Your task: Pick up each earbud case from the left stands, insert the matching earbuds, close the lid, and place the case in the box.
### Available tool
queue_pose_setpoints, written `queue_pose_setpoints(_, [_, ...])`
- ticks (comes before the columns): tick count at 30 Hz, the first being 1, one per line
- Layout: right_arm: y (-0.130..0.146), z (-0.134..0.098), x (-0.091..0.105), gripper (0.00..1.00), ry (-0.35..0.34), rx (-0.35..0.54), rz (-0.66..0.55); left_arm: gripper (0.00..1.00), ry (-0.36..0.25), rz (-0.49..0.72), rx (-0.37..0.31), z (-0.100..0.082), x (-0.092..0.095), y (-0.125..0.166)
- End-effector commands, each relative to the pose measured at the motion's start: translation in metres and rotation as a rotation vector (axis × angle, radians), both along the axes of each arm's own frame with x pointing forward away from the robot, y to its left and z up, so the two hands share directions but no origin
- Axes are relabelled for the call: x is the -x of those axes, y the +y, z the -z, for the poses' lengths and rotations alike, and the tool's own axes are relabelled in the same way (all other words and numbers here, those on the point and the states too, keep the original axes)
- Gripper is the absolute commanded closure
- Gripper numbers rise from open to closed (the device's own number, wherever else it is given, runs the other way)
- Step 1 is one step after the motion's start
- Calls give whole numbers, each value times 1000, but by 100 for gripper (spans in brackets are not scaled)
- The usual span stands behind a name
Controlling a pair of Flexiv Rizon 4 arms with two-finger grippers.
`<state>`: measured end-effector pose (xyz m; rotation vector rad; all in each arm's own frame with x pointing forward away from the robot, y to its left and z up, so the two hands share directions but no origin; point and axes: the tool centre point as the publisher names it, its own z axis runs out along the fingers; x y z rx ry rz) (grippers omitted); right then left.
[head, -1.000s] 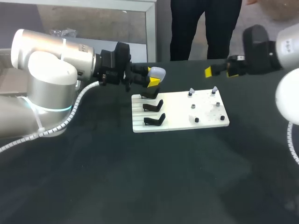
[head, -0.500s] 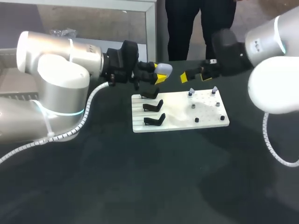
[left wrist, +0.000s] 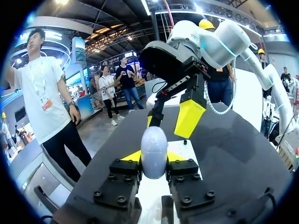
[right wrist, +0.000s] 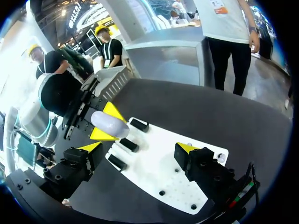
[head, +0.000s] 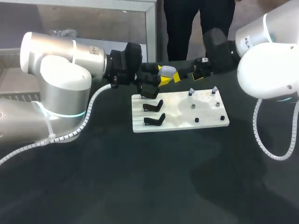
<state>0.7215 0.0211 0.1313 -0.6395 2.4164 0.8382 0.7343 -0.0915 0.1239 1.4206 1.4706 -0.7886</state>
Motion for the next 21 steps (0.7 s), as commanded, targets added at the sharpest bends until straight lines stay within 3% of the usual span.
queue_pose_setpoints(1, [3, 2, -7, 0, 11, -17, -19, 100, -3, 10, 0, 1, 3, -2])
queue_pose_setpoints(15, [-6, -13, -13, 0, -31, -19, 5, 100, 14, 14, 15, 7, 10, 1])
queue_pose_setpoints(18, [-17, -19, -8, 0, -64, 14, 13, 100, 63, 26, 108, 7, 5, 9])
queue_pose_setpoints(21, [-30, -20, -5, 0, -98, 74, -5, 100, 40, 19, 147, -2, 5, 17])
